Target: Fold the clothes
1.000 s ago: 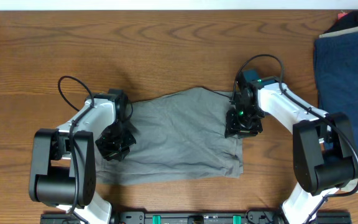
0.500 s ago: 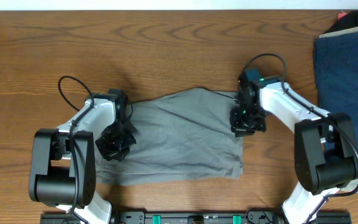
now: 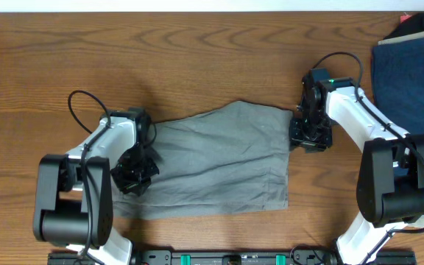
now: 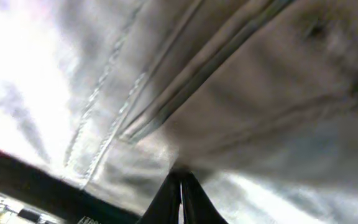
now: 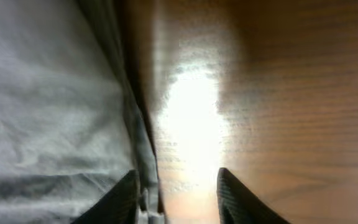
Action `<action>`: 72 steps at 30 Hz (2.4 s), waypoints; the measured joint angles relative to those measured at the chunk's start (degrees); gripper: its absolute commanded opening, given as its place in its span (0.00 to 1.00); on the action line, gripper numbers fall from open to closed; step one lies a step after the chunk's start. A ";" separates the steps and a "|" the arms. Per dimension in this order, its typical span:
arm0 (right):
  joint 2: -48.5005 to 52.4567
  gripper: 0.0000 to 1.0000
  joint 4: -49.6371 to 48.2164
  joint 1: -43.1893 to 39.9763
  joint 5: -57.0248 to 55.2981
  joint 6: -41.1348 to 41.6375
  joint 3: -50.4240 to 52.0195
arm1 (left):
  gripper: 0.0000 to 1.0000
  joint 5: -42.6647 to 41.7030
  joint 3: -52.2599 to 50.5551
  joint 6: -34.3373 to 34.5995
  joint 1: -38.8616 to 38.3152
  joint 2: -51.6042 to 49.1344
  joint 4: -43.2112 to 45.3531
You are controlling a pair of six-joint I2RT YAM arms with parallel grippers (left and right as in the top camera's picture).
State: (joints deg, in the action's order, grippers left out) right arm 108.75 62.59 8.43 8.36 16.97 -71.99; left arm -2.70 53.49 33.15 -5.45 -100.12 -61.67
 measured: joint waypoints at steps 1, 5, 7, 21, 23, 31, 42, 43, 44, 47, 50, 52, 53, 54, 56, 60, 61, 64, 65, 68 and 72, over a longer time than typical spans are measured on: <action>0.00 0.03 0.96 0.00 -0.17 0.07 -0.24 | 0.06 0.13 0.00 0.02 0.00 1.20 -0.61; -0.02 0.01 3.82 0.00 0.52 0.57 -1.90 | 0.06 0.11 0.00 0.02 0.00 9.51 -3.19; -0.28 0.01 3.85 0.02 1.84 0.39 -2.67 | 0.06 -0.17 0.00 -0.17 0.00 13.97 -3.76; -2.43 0.01 2.97 12.68 10.16 -4.79 -2.08 | 0.07 -6.43 -1.18 -0.11 -10.80 18.34 2.40; -2.47 0.04 1.55 15.82 10.47 -3.85 -0.20 | 0.07 -7.10 -1.99 0.31 -12.59 16.74 3.28; -2.49 0.03 -5.44 22.67 11.39 0.81 10.56 | 0.07 -8.11 -3.32 1.40 -15.67 7.93 6.08; -2.67 0.01 0.76 15.72 6.95 4.04 14.67 | 0.06 -8.13 -3.34 1.36 -15.67 1.57 3.63; -2.69 0.01 1.92 14.14 5.57 4.35 14.53 | 0.06 -8.13 -3.37 1.36 -15.67 1.57 2.99; -2.69 0.01 2.91 12.66 4.24 4.57 14.27 | 0.06 -8.13 -3.39 1.36 -15.67 1.60 2.60; -2.69 0.01 5.20 8.63 0.81 4.98 12.26 | 0.06 -8.11 -3.43 1.36 -15.67 2.27 2.01; -3.02 0.01 7.32 4.63 -1.90 5.18 8.61 | 0.06 -8.11 -3.50 1.36 -15.67 5.92 1.42; -4.00 0.08 8.37 2.43 -3.21 5.18 6.51 | 0.06 -8.07 -3.50 1.36 -15.67 9.70 0.90; -4.83 0.27 8.59 1.38 -3.76 5.16 5.44 | 0.09 -8.00 -3.50 1.36 -15.67 11.74 0.68; -5.81 0.61 8.55 0.39 -4.33 5.25 4.44 | 0.31 -7.82 -3.50 1.36 -15.67 13.79 0.46; -7.65 0.99 7.37 -1.07 -5.01 4.87 3.08 | 0.81 -7.39 -3.50 1.09 -15.67 18.32 0.20; -10.03 0.99 1.77 -3.06 -5.44 3.85 2.08 | 0.98 -5.55 -3.50 1.18 -15.67 24.72 0.13; -10.03 0.99 0.50 -3.52 -5.62 3.48 2.01 | 0.98 -4.92 -3.50 1.16 -15.67 25.49 0.13; -9.79 0.99 -1.31 -3.93 -5.77 3.19 2.01 | 0.98 -3.23 -3.50 1.33 -15.67 26.32 0.13; -9.73 0.99 -1.53 -4.13 -5.73 3.13 2.01 | 0.98 -2.78 -3.50 1.33 -15.67 26.27 0.13; -8.96 0.99 -2.84 -4.39 -4.39 1.55 2.19 | 0.98 -2.23 -3.50 1.33 -15.67 26.29 0.13; -8.00 0.99 -5.97 -4.55 -0.02 -2.16 4.48 | 0.98 -1.62 -3.50 1.33 -15.67 26.29 0.15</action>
State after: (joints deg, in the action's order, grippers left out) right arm 100.75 56.62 3.88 8.34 14.81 -67.51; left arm -4.32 50.00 34.48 -21.12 -73.82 -61.52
